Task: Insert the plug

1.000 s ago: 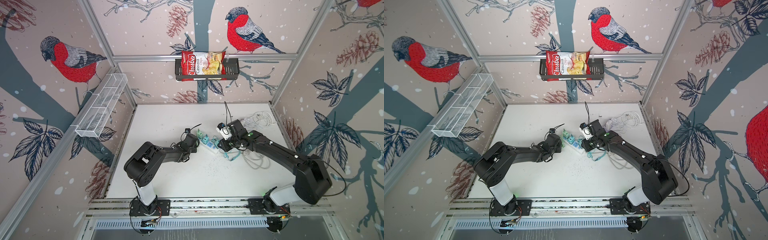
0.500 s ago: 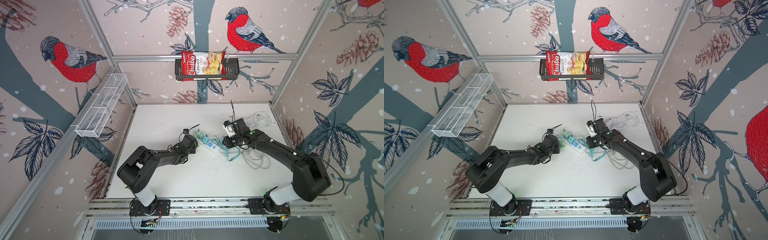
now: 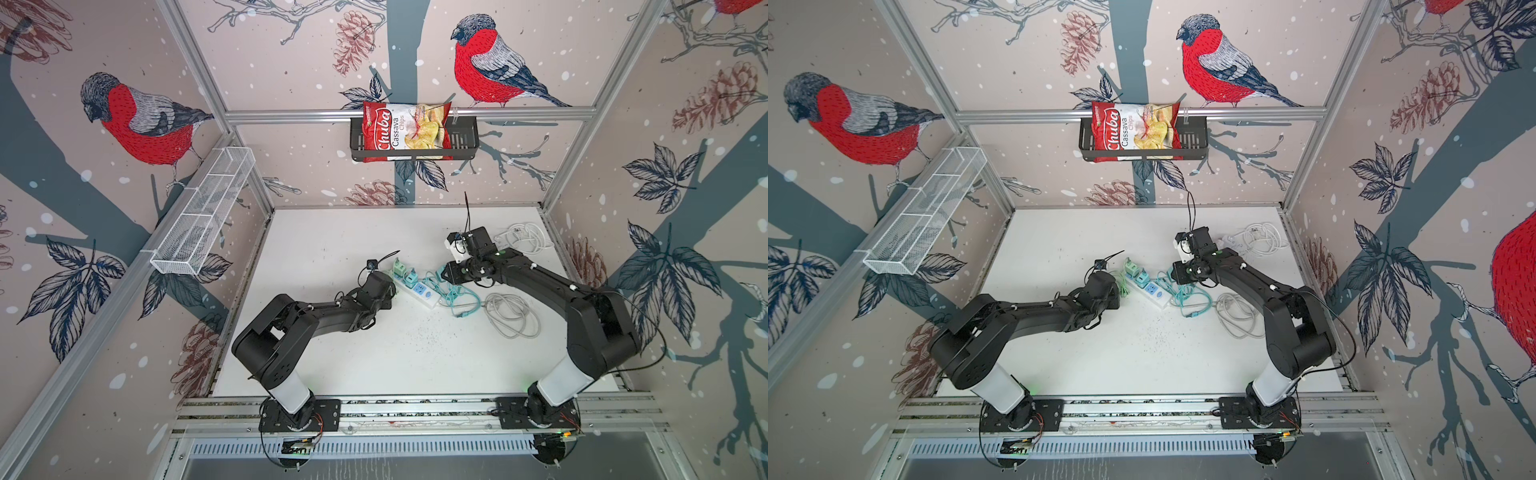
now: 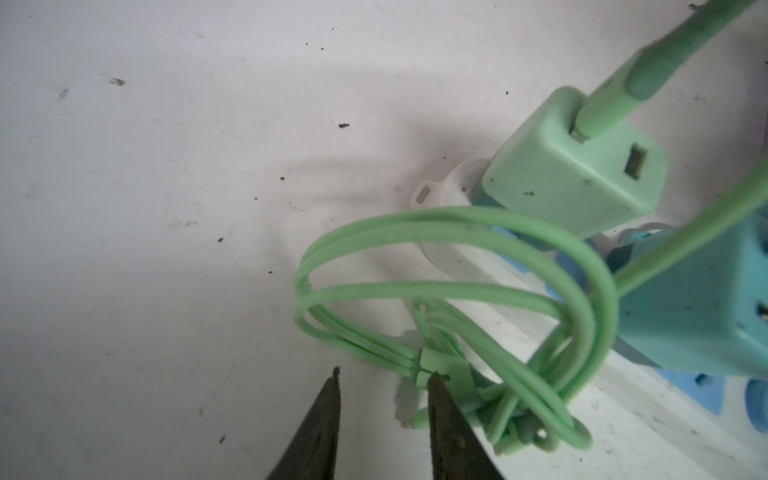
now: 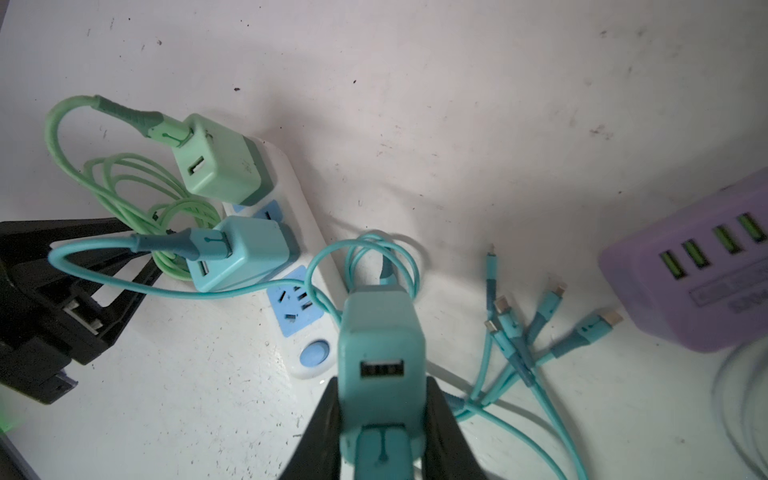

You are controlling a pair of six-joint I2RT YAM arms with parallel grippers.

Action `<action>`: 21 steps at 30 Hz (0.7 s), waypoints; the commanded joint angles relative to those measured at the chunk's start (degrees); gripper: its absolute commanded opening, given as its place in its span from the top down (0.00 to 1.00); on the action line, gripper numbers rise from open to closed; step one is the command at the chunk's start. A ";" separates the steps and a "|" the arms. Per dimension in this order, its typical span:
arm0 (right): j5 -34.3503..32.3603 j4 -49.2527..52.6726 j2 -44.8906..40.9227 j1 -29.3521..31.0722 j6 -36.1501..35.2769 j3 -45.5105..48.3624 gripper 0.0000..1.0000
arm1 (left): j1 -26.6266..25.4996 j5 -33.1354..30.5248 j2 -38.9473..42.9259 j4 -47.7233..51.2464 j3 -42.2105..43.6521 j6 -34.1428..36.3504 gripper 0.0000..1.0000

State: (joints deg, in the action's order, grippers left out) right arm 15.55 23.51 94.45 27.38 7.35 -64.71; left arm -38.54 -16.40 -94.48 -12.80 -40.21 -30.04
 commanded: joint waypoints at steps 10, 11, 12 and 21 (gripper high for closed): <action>14.85 -2.73 -2.43 0.59 -0.14 4.77 0.92 | -2.06 0.58 -1.88 -1.13 -1.37 -1.74 0.65; 16.36 -3.38 -3.07 0.55 -0.07 5.38 0.91 | -2.21 0.58 -2.11 -1.02 -1.52 -1.74 0.65; 17.83 -4.13 -3.57 0.49 -0.02 5.93 0.91 | -2.32 0.45 -2.18 -1.04 -1.84 -1.69 0.65; 27.87 -8.31 -5.71 0.47 1.45 8.22 0.90 | -2.94 -0.38 -2.28 -0.41 -2.43 -2.03 0.66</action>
State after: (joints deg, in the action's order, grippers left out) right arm 37.41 18.57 89.56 27.51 7.68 -56.84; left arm -41.36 -16.38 -97.12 -12.95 -42.35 -31.66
